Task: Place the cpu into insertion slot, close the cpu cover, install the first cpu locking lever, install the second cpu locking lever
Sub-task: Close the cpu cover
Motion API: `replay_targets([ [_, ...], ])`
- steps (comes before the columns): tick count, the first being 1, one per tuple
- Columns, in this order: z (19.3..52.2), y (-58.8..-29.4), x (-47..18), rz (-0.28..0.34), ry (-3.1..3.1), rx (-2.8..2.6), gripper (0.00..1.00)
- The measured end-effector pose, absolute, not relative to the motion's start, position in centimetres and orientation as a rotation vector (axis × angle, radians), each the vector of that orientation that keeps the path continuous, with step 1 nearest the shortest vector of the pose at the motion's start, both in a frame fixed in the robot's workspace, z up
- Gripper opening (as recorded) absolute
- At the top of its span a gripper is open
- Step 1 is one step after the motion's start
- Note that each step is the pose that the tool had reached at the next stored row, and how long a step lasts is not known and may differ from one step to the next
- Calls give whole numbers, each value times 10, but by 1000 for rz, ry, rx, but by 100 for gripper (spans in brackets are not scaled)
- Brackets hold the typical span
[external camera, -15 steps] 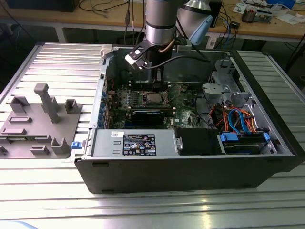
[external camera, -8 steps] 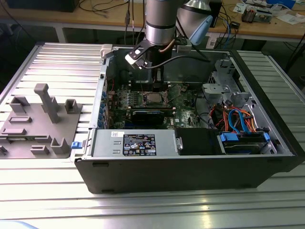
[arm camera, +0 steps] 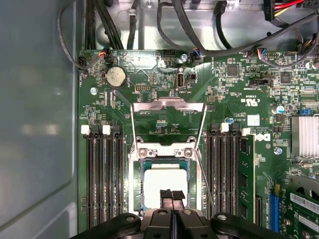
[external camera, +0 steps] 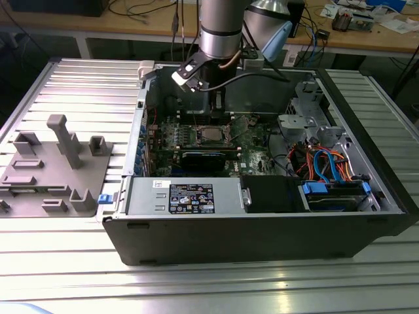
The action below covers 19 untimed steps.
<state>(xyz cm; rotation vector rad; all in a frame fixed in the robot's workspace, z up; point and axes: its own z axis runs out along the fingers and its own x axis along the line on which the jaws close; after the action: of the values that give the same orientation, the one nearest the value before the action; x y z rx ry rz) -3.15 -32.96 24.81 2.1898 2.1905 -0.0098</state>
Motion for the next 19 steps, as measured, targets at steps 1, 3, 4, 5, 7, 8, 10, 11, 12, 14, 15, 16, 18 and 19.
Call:
replay_targets([
  [1, 250, -330, -31, -10, 2191, 2190, 11],
  [3, 253, -330, -31, -10, 2190, 2190, 11],
  [4, 254, -330, -31, -10, 2190, 2190, 11],
  [5, 255, -330, -31, -10, 2190, 2190, 11],
  [7, 255, -330, -31, -9, 2191, 2190, 11],
  [8, 255, -330, -31, -10, 2190, 2190, 11],
  [10, 255, -330, -31, -10, 2190, 2190, 11],
  [11, 255, -330, -31, -10, 2191, 2190, 11],
  [12, 255, -330, -31, -10, 2190, 2190, 11],
  [14, 255, -330, -31, -10, 2191, 2190, 11],
  [15, 255, -331, -31, -10, 2191, 2190, 11],
  [16, 255, -332, -31, -10, 2191, 2190, 11],
  [18, 255, -332, -31, -10, 2190, 2190, 11],
  [19, 255, -332, -31, -10, 2190, 2190, 11],
])
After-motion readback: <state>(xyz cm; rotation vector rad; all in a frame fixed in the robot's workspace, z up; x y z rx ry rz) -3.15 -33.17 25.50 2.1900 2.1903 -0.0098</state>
